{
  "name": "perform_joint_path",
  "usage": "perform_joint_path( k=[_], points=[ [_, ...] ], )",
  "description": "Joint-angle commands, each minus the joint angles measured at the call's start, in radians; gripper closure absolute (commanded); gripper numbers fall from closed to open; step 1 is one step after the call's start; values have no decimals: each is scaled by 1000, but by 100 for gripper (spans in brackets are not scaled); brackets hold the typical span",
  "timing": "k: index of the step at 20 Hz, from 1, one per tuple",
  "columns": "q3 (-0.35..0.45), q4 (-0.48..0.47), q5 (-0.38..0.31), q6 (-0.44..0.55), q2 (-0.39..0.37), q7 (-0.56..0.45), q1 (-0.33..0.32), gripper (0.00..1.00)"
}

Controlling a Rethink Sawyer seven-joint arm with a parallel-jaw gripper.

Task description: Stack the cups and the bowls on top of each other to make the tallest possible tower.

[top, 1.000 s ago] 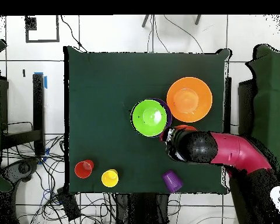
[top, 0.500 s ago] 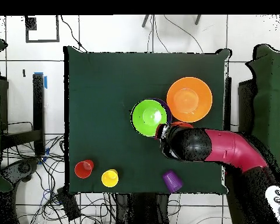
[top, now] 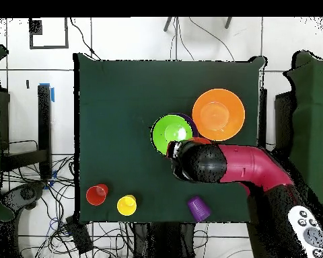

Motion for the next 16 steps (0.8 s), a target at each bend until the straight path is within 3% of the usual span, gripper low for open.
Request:
perform_joint_path(
  k=[1,10,16],
  points=[
    [2,7,-2,38,45,22,74,100],
    [-25,-16,-10,12,69,53,124,100],
    [-46,-50,-29,-36,124,70,159,100]
  ],
)
